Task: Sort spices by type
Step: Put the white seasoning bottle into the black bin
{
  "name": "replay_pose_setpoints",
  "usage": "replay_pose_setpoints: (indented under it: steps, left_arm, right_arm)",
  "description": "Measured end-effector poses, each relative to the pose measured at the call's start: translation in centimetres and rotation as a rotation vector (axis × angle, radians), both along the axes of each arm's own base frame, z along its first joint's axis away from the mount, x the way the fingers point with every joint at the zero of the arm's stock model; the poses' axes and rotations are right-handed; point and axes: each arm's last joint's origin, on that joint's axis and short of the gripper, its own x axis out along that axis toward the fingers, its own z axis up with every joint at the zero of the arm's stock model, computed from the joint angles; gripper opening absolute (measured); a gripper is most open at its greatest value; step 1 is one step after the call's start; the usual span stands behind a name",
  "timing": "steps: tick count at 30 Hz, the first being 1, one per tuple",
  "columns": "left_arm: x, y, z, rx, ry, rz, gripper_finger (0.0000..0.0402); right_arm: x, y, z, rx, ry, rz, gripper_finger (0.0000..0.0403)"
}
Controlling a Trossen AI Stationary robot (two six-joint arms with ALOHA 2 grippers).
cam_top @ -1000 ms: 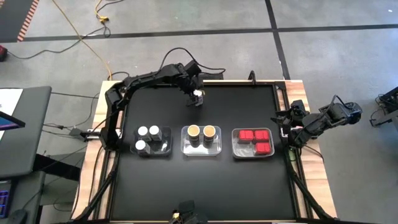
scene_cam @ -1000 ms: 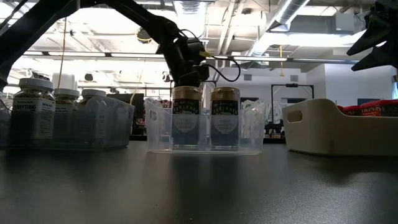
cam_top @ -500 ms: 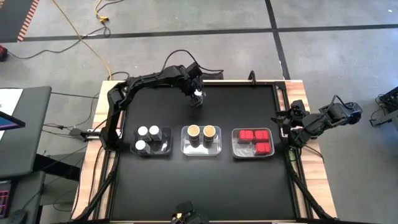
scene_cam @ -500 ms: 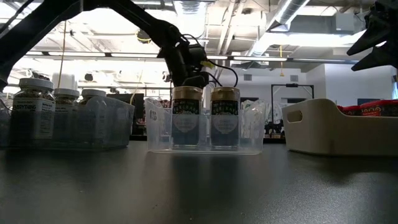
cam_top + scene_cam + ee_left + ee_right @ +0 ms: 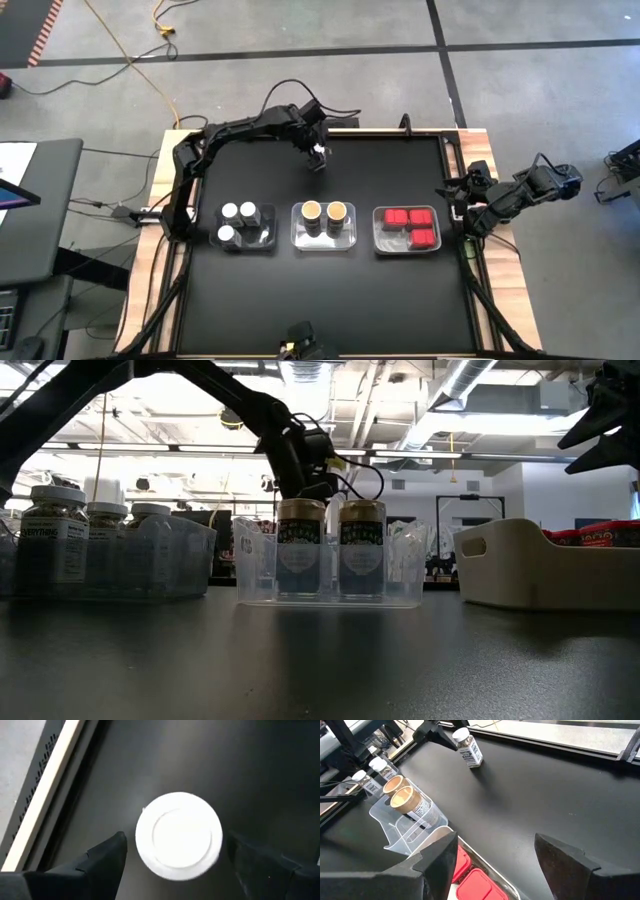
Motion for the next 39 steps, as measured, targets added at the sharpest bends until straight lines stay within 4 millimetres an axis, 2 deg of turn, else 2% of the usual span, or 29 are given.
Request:
replay_pose_setpoints:
  steps: [10,39]
  left_arm:
    - [1.0,-0.3,-2.2,-0.001,0.048,-0.005,0.0325]
    - [1.3,-0.1,-1.7,0.032,0.027,0.014,0.0325]
  right_arm:
    - [0.0,0.0,0.0,0.0,0.0,0.0,0.0292]
    - [0.0,0.0,0.0,-0.001,0.001,0.001,0.0292]
